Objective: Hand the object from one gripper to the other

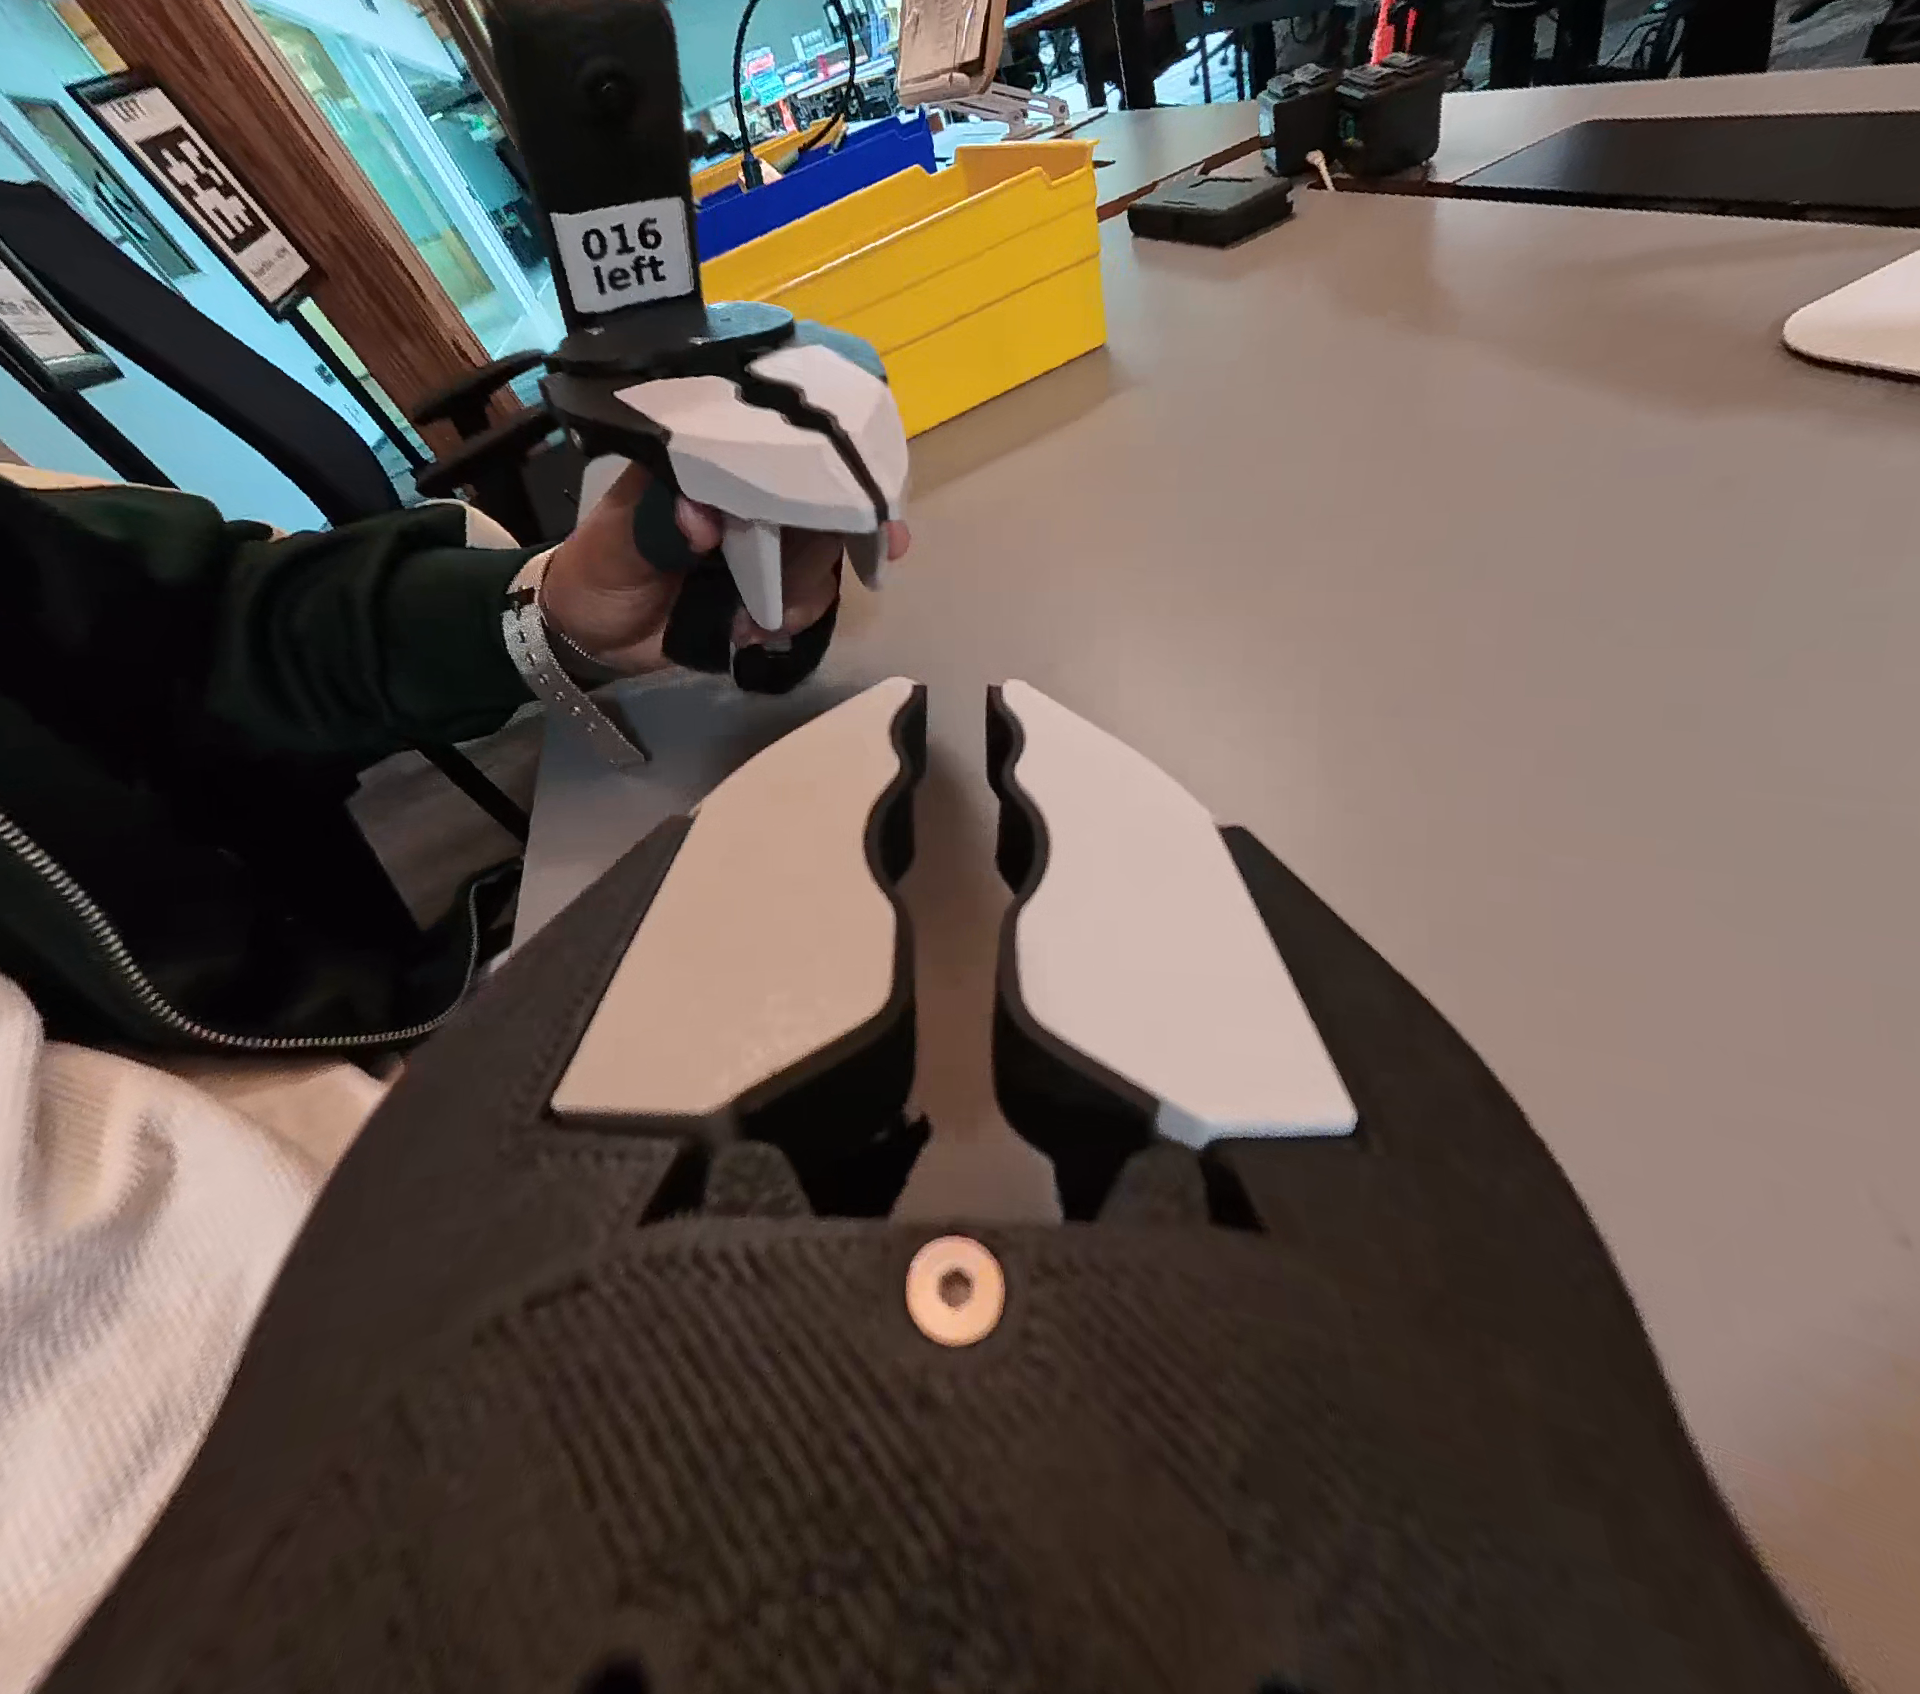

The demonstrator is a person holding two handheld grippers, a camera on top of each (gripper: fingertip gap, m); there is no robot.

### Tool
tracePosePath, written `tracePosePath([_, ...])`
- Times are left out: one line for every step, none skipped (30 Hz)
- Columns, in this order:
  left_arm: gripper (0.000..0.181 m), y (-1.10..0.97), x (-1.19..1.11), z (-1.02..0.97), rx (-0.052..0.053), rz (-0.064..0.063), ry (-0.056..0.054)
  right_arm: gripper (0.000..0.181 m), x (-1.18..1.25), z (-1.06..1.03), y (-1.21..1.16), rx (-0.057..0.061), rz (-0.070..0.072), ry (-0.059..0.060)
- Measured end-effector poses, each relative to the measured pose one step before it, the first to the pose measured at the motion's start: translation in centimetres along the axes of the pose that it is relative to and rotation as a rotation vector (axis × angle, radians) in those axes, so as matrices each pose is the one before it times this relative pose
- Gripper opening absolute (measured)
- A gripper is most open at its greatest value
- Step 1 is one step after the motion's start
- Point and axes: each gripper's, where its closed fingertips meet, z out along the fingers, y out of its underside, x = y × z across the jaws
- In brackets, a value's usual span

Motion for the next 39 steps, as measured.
tracePosePath([0.002, -0.483, -0.191, -0.366, 0.0132, 0.007, -0.0126, 0.011, 0.008, -0.039, -0.031, 0.0026, 0.0011, -0.0003])
tracePosePath([0.002, -0.531, -0.328, -0.433, 0.0146, -0.0051, -0.0083, 0.011, 0.004, -0.006, -0.014, 0.0016, 0.0006, 0.0016])
tracePosePath([0.003, -0.657, -0.453, -0.569, 0.0178, -0.02, -0.0067, 0.012, -0.072, 0.018, -0.022, 0.0035, 0.0042, -0.0006])
tracePosePath([0.004, -0.906, -0.572, -0.736, 0.0274, -0.0284, -0.0123, 0.012, -0.229, 0.058, -0.008, 0.0039, 0.0071, -0.0102])
tracePosePath([0.005, -1.273, -0.551, -0.927, 0.0379, -0.0305, -0.0157, 0.013, -0.292, 0.106, 0.053, 0.0004, 0.0081, -0.0139])
tracePosePath([0.006, -1.616, -0.485, -1.094, 0.04, -0.0298, -0.0208, 0.014, -0.242, 0.113, 0.1, -0.0042, 0.005, -0.009])
tracePosePath([0.007, -1.87, -0.35, -1.183, 0.0339, -0.0136, -0.0223, 0.014, -0.218, 0.096, 0.114, -0.006, -0.0016, -0.0063])
tracePosePath([0.009, -1.845, -0.536, -1.314, 0.0129, 0.0082, -0.0427, 0.014, -0.218, 0.08, 0.108, -0.0063, -0.008, -0.0055])
tracePosePath([0.01, -1.718, -1.076, -1.511, -0.0058, 0.0233, -0.0795, 0.015, -0.159, 0.09, 0.102, -0.0077, -0.0108, -0.002])
tracePosePath([0.013, -1.534, -1.443, -1.659, -0.0149, 0.0303, -0.0905, 0.015, -0.122, 0.076, 0.092, -0.0073, -0.0107, 0.0001])
tracePosePath([0.016, -1.27, -1.572, -1.747, -0.0192, 0.0267, -0.0787, 0.015, -0.091, 0.072, 0.084, -0.0065, -0.0087, -0.0004])
tracePosePath([0.016, -1.003, -1.766, -1.784, -0.0131, 0.0205, -0.069, 0.015, -0.09, 0.065, 0.07, -0.0061, -0.0068, -0.0013])
tracePosePath([0.016, -0.648, -2.093, -1.709, -0.0052, 0.0097, -0.0685, 0.015, -0.061, 0.063, 0.075, -0.0059, -0.0044, -0.0007])
tracePosePath([0.016, -0.29, -2.37, -1.522, -0.0021, -0.0089, -0.0653, 0.015, -0.02, 0.06, 0.057, -0.0049, -0.0018, 0.0])
tracePosePath([0.016, 0.066, -2.583, -1.292, -0.0059, -0.0258, -0.0608, 0.015, 0.013, 0.035, 0.041, -0.0033, 0.0007, 0.0007])
tracePosePath([0.016, 0.385, -2.805, -0.997, -0.0088, -0.0379, -0.0607, 0.015, 0.044, 0.026, 0.014, -0.0013, 0.0029, 0.0009])
tracePosePath([0.019, 0.653, -2.845, -0.634, -0.0159, -0.0563, -0.0505, 0.015, 0.074, 0.001, -0.005, 0.0003, 0.0043, 0.0026])
tracePosePath([0.02, 0.765, -2.741, -0.236, -0.0274, -0.0594, -0.0386, 0.015, 0.084, -0.027, -0.022, 0.0019, 0.0048, 0.0031])
tracePosePath([0.02, 0.934, -2.603, 0.064, -0.0463, -0.0349, -0.0353, 0.015, 0.073, -0.034, -0.046, 0.0036, 0.004, 0.003])
tracePosePath([0.021, 1.061, -2.181, 0.298, -0.0626, -0.0128, -0.0227, 0.015, 0.078, -0.046, -0.048, 0.0043, 0.0029, 0.0037])
tracePosePath([0.02, 1.1, -1.84, 0.387, -0.073, 0.0009, -0.0197, 0.015, 0.066, -0.035, -0.051, 0.004, 0.0022, 0.004])
tracePosePath([0.021, 0.865, -1.373, 0.393, -0.058, 0.0099, -0.0143, 0.015, 0.075, -0.022, -0.027, 0.0025, 0.0019, 0.0043])
tracePosePath([0.021, 0.425, -0.544, 0.408, -0.0237, 0.0125, 0.0253, 0.015, 0.072, 0.002, -0.001, 0.0003, 0.002, 0.0048])
tracePosePath([0.022, 0.181, -0.072, 0.321, -0.0104, -0.0073, 0.0449, 0.015, 0.087, 0.024, 0.02, -0.0022, 0.0025, 0.0052])
tracePosePath([0.022, 0.109, -0.157, 0.253, -0.0102, -0.0126, 0.0243, 0.015, 0.081, 0.047, 0.043, -0.0036, 0.0024, 0.0049])
tracePosePath([0.023, 0.069, -0.082, 0.301, -0.0087, 0.0119, 0.0123, 0.015, 0.072, 0.062, 0.064, -0.0048, 0.0024, 0.0041])
tracePosePath([0.023, 0.235, -0.082, 0.381, -0.0208, 0.0263, -0.0003, 0.014, 0.072, 0.073, 0.056, -0.0055, 0.0029, 0.0036])
tracePosePath([0.023, 0.484, -0.39, 0.473, -0.0416, 0.021, -0.0276, 0.014, 0.07, 0.064, 0.067, -0.0057, 0.0034, 0.0033])
tracePosePath([0.024, 0.575, -0.323, 0.58, -0.0496, 0.0174, -0.0276, 0.014, 0.078, 0.063, 0.07, -0.0055, 0.0038, 0.0029])
tracePosePath([0.026, 0.537, -0.135, 0.675, -0.0445, 0.0083, -0.0177, 0.014, 0.089, 0.06, 0.05, -0.005, 0.0046, 0.0034])
tracePosePath([0.03, 0.412, -0.024, 0.733, -0.0347, -0.0066, -0.0118, 0.014, 0.075, 0.044, 0.04, -0.0033, 0.0048, 0.0018])
tracePosePath([0.035, 0.321, 0.146, 0.745, -0.0248, -0.0172, 0.0005, 0.014, 0.085, 0.024, 0.012, -0.0015, 0.0053, 0.0026])
tracePosePath([0.04, 0.178, 0.316, 0.76, -0.0148, -0.0235, 0.0109, 0.013, 0.086, -0.001, 0.004, 0.0001, 0.0059, 0.002])
tracePosePath([0.046, 0.127, 0.254, 0.744, -0.0097, -0.0195, 0.0067, 0.013, 0.079, -0.029, -0.026, 0.0021, 0.0063, 0.0011])
tracePosePath([0.055, 0.156, 0.087, 0.729, -0.0107, -0.0088, -0.0081, 0.013, 0.08, -0.037, -0.06, 0.0043, 0.0062, 0.0013])
tracePosePath([0.061, 0.235, 0.0, 0.691, -0.0165, 0.0072, -0.0186, 0.013, 0.074, -0.066, -0.067, 0.0058, 0.0056, 0.0012])
tracePosePath([0.065, 0.338, -0.128, 0.635, -0.0253, 0.0146, -0.0275, 0.013, 0.065, -0.072, -0.067, 0.0066, 0.0043, 0.0017])
tracePosePath([0.066, 0.344, -0.221, 0.53, -0.0294, 0.0172, -0.0329, 0.014, 0.054, -0.081, -0.086, 0.0072, 0.0026, 0.0017])
tracePosePath([0.065, 0.196, -0.215, 0.39, -0.0199, 0.0161, -0.0307, 0.014, 0.03, -0.077, -0.082, 0.0067, 0.0013, 0.0013])
